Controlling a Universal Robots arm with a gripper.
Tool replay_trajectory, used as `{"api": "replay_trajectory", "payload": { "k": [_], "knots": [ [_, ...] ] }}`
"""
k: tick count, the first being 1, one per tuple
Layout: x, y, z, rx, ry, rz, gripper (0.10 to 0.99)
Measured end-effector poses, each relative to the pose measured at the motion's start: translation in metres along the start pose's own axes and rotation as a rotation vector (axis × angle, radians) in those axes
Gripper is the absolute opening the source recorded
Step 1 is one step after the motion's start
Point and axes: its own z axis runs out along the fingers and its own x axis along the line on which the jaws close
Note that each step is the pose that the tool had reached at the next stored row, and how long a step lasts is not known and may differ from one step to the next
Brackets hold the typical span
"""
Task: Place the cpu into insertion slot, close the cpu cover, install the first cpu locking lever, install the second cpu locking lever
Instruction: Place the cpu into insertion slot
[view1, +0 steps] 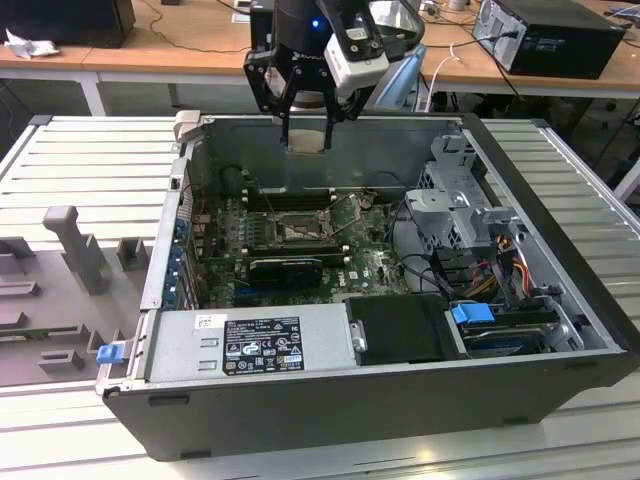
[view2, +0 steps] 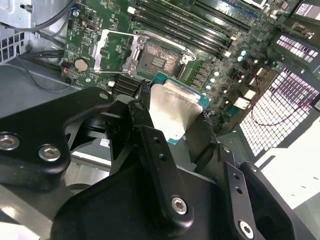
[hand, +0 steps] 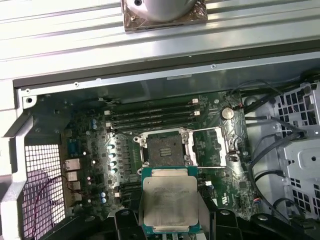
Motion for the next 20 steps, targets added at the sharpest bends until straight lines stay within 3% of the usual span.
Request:
{"api": "replay_trajectory", "payload": {
  "k": [20],
  "knots": [
    [0.0000,0.0000,0.0005,-0.002,-0.0096,0.106,0.525]
  ]
}}
